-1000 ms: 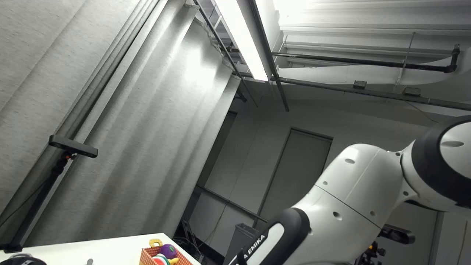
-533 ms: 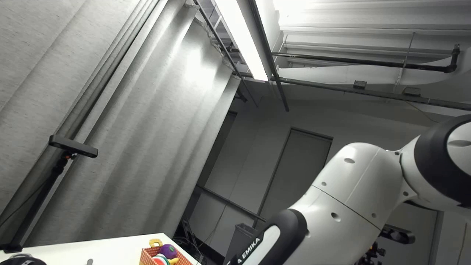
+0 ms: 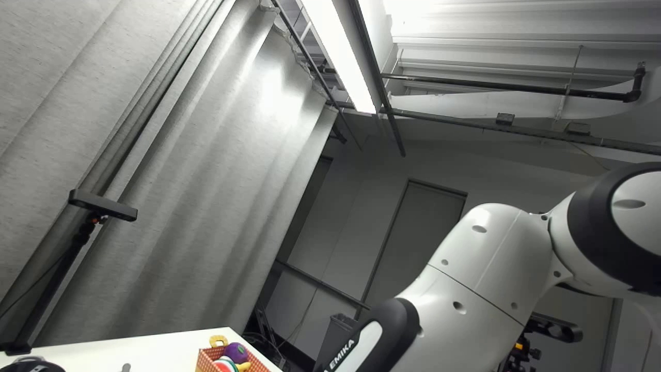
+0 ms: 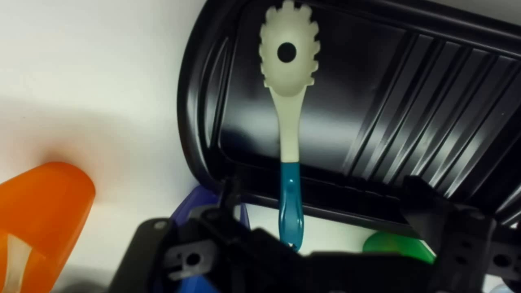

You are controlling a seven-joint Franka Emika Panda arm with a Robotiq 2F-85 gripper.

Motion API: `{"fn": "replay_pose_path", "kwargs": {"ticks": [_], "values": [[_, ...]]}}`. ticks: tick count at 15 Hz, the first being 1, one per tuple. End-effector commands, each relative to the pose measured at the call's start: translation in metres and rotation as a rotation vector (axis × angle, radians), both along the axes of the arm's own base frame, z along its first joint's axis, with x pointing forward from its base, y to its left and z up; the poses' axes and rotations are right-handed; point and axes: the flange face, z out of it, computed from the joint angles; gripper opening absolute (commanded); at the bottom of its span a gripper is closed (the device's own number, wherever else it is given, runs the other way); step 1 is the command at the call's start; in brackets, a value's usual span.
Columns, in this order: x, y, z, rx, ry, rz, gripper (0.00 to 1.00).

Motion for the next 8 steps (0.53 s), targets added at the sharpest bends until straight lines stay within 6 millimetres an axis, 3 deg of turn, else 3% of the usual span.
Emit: {"fn": "replay_pose_path", "kwargs": {"ticks": [1,8], "values": [[0.008,-0.005,-0.006,0.018,0.005,-0.024,1.00],[0.016,-0.017,-0.019,0.027,0.016,-0.051,1.00]]}}
